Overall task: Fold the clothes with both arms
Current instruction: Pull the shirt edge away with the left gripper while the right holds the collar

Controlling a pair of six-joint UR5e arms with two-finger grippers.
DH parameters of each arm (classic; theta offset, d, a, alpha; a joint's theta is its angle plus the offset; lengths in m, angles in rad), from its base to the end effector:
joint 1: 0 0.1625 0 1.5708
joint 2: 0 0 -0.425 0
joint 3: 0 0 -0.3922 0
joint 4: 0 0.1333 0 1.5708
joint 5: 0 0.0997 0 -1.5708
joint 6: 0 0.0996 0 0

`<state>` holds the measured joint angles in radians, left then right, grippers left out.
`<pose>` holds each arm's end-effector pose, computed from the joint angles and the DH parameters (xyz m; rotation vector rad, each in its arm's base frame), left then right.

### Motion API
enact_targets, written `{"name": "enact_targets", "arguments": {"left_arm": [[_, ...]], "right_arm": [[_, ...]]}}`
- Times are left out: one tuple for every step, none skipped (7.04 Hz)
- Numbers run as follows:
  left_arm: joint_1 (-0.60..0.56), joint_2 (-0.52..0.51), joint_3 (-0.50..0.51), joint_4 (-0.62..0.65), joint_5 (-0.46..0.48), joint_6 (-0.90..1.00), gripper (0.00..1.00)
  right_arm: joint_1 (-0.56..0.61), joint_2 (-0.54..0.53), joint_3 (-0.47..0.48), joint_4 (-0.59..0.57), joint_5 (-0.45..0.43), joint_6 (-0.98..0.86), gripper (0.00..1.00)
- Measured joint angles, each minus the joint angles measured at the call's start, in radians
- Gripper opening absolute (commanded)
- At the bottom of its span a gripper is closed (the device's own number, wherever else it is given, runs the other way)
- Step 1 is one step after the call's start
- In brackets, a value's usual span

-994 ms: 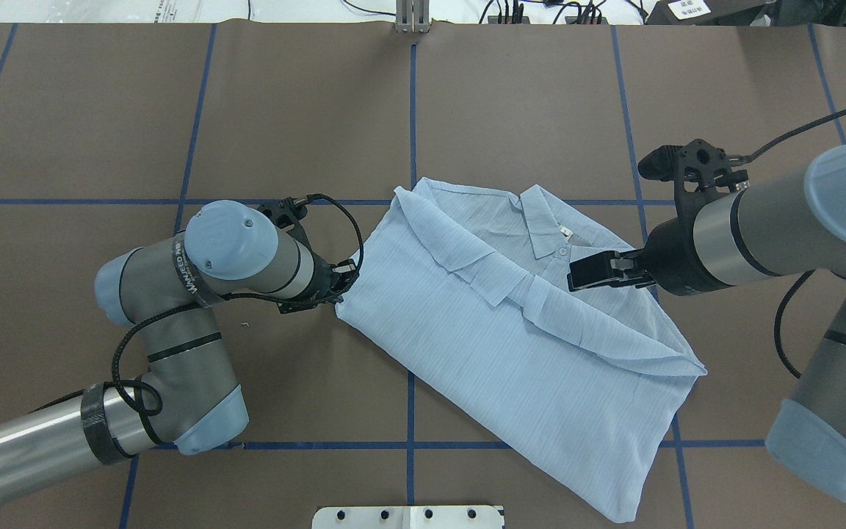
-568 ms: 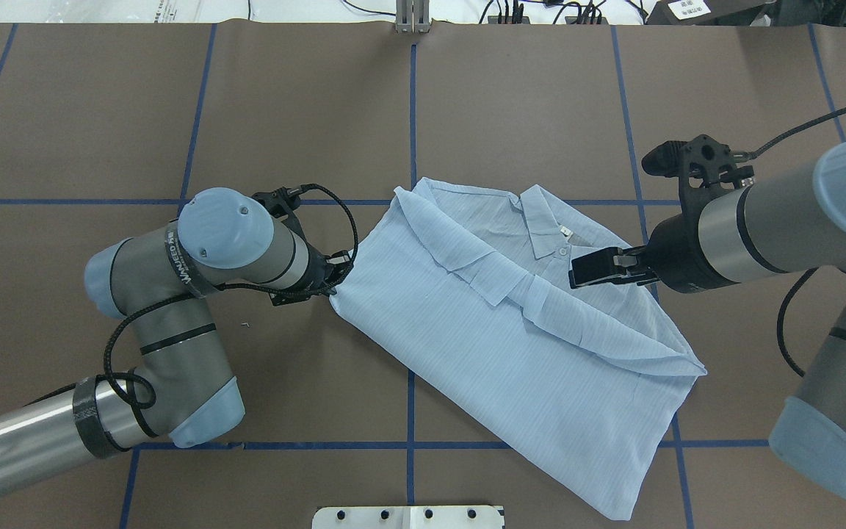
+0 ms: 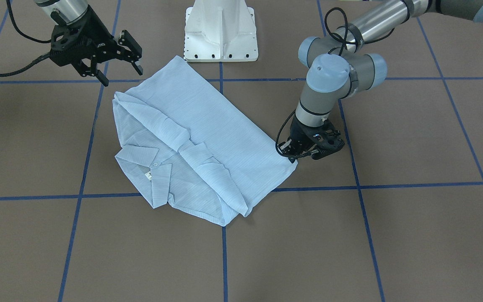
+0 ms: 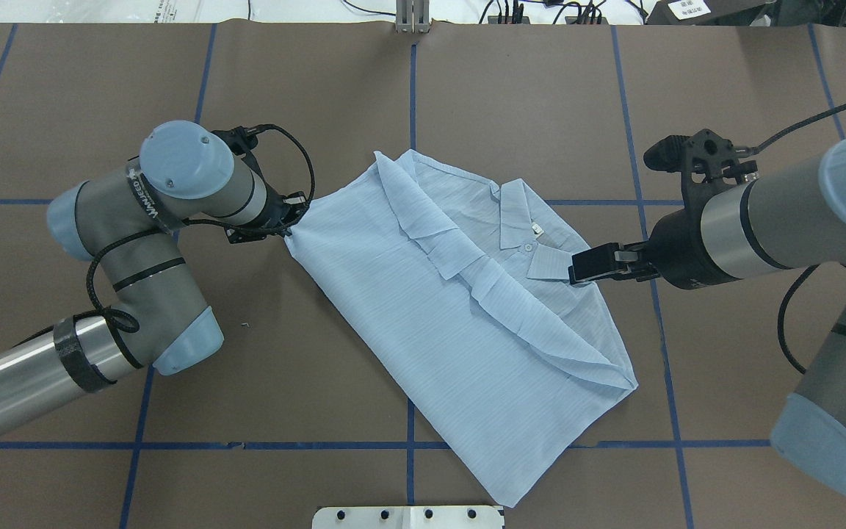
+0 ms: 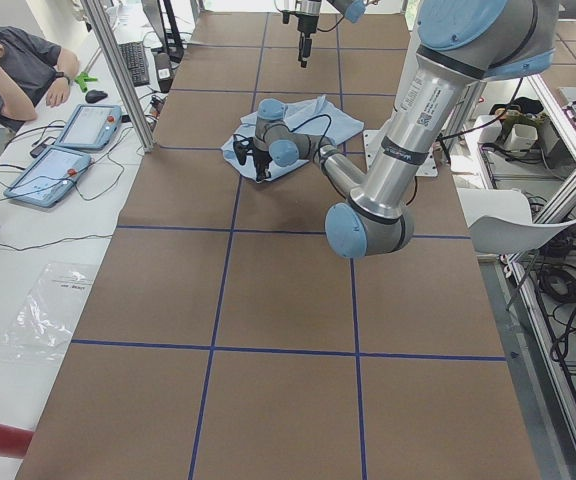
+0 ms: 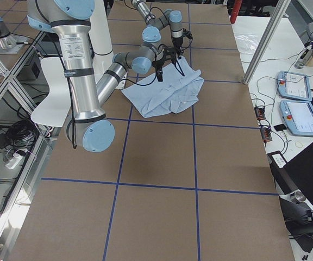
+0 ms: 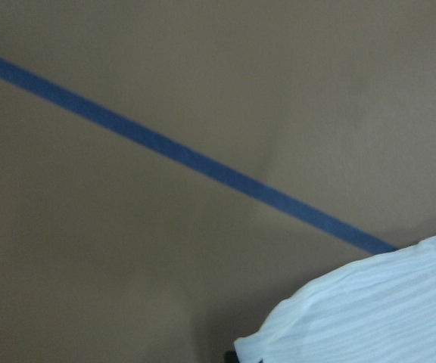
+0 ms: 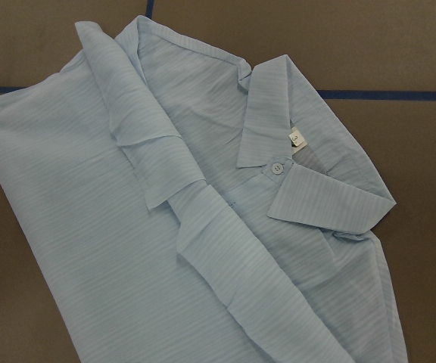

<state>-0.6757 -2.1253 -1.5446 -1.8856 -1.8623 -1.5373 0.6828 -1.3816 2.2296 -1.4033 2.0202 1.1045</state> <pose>0.4808 -0.5195 0.3151 0.0340 0.8886 -0.4771 -0.3064 -0.3652 0.2484 0.1977 -1.0577 -0.0329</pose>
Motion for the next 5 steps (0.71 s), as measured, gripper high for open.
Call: {"name": "enact_targets", "arguments": {"left_arm": [[-0.032, -0.029, 0.049, -0.010, 0.000, 0.031, 0.00], [-0.060, -0.084, 0.127, -0.034, 0.000, 0.050, 0.00], [-0.081, -0.147, 0.225, -0.084, 0.000, 0.057, 0.00], [-0.095, -0.208, 0.329, -0.149, 0.000, 0.060, 0.00], [-0.105, -0.261, 0.422, -0.209, 0.002, 0.061, 0.00]], "right_arm": [[0.001, 0.000, -0.001, 0.001, 0.000, 0.000, 1.00], [0.001, -0.001, -0.001, 0.001, 0.000, 0.000, 1.00], [0.001, -0.001, -0.002, 0.001, -0.001, 0.000, 1.00], [0.001, -0.002, -0.002, 0.001, -0.001, 0.001, 1.00], [0.001, -0.002, -0.002, 0.001, -0.001, 0.001, 1.00]]}}
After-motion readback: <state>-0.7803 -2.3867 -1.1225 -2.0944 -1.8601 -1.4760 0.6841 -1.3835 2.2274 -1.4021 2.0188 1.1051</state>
